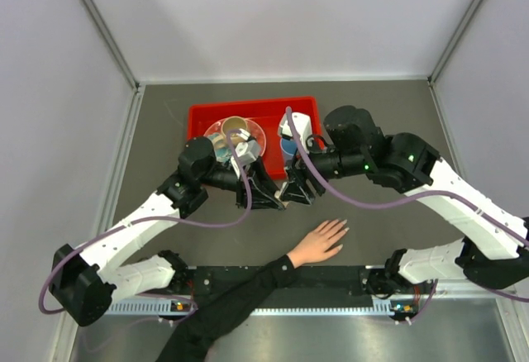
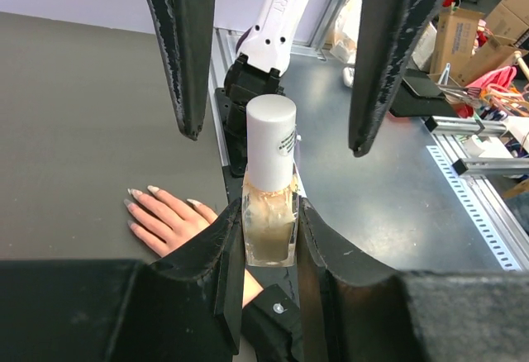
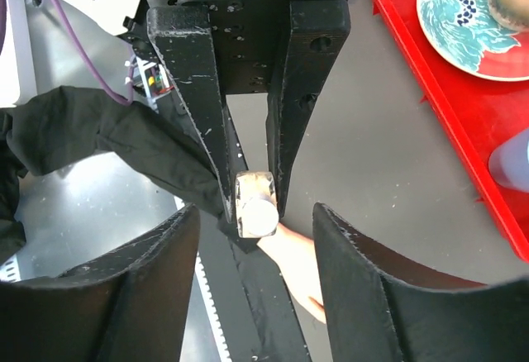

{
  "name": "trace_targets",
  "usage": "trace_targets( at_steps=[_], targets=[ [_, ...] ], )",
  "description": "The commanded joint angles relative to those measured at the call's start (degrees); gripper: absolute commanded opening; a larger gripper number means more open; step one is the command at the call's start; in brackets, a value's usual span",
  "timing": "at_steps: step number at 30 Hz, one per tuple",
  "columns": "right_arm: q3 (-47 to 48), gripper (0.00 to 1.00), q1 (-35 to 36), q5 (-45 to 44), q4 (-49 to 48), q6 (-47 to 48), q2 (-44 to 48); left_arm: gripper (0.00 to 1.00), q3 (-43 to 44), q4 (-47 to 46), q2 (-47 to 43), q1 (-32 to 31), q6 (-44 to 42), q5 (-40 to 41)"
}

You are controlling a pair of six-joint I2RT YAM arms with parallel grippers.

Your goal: Paint the nails

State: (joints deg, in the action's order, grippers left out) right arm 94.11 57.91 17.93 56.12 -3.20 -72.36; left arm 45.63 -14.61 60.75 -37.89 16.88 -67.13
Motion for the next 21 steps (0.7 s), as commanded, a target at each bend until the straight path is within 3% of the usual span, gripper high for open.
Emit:
trace_targets(
  at_steps=[1,7,10,11,12,14,17,21],
  targets=[
    [0.7,0.54,-0.8,2.5,-1.5,1.6,-0.1,0.0,1.7,-3.2,-2.0,-0.1,0.2,-1.6],
    [0.7,0.42,-0.8,3.4,-1.5,1.3,-1.2,0.0,1.6,-2.3,-2.5,-0.2,-1.2,0.7],
    [0.5,0.27,-0.8,1.8,-2.4,0.0,-1.6,0.0,1.7,-0.9,-2.6,-0.2,-2.5,3.6],
    [0.5,0.14,-0.8,1.1,-2.9,-0.5,-1.7,0.0,1.6,0.4,-2.7,-0.2,-3.7,4.9],
    [0.5,0.07,-0.8,-0.3,-3.1,-1.7,-1.9,0.0,1.7,1.5,-2.7,-0.2,-4.6,6.3],
    [0.2,0.0,-0.7,-2.5,-3.8,-3.6,-2.0,0.0,2.3,3.8,-3.6,-0.2,-7.3,11.9],
    [-1.2,0.0,-0.2,-9.4,-6.6,-10.1,-2.0,0.0,1.3,5.7,-6.0,-0.2,-9.8,21.9],
    [-2.3,0.0,6.8,-35.5,-9.9,-24.9,-4.3,0.0,-1.7,5.3,-10.0,-0.2,-11.9,37.6]
  ],
)
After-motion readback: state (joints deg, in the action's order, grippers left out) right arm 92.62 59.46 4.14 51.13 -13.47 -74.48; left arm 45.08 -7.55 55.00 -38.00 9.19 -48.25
